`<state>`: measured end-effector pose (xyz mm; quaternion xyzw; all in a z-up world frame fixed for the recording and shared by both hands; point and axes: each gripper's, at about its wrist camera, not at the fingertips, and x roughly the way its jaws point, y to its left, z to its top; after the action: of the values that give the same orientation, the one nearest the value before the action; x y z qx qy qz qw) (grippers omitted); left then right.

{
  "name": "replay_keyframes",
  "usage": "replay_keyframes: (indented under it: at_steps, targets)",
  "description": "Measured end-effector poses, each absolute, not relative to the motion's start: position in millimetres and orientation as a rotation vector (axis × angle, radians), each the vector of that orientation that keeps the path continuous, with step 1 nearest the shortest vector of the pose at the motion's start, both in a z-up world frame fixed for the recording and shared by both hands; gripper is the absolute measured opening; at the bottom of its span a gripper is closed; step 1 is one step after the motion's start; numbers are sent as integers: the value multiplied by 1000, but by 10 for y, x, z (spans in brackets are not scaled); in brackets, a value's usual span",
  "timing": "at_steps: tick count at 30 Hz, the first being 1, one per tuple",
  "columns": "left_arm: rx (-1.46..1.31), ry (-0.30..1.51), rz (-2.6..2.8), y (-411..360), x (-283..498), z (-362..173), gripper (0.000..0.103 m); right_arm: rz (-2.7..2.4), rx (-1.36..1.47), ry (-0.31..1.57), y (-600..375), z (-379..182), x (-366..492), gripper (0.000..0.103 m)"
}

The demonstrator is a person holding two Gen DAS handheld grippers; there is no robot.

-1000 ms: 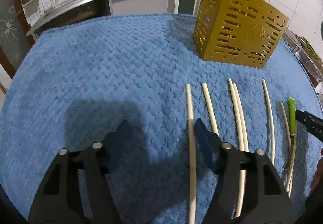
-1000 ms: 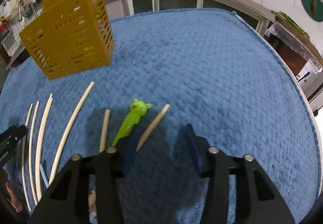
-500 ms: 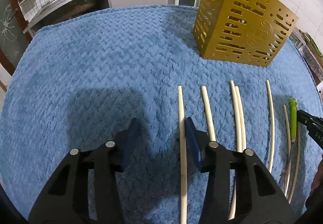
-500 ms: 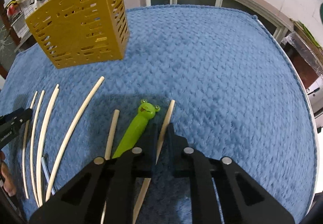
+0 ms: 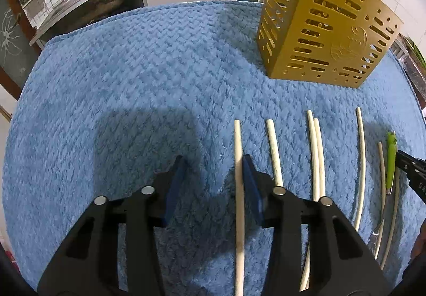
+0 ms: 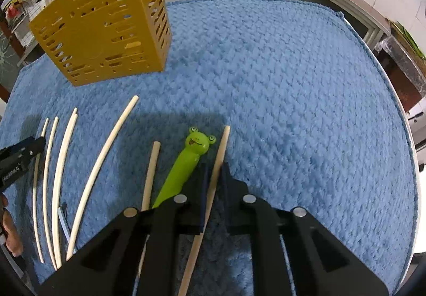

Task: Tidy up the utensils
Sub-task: 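Grasp a wooden chopstick with the left tool while the right tool grasps another chopstick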

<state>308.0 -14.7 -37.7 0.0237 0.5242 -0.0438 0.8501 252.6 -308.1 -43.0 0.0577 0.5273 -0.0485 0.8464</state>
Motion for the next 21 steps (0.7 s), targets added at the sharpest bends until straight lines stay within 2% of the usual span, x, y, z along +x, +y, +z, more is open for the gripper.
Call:
replay_keyframes:
  at_steps: [7,16,21]
  targets:
    - [-20,1101,-134,-43,3003,-320,14,-94,138,1066,-3122,-380,2398,10]
    - [7,1112,-130,-76,3001,-355,14,-96,134,1061,-3145,-426,2360,10]
    - [63,1054,-89,-170,2945,-388,14,-125,112,961,-3079,-486,2278,10]
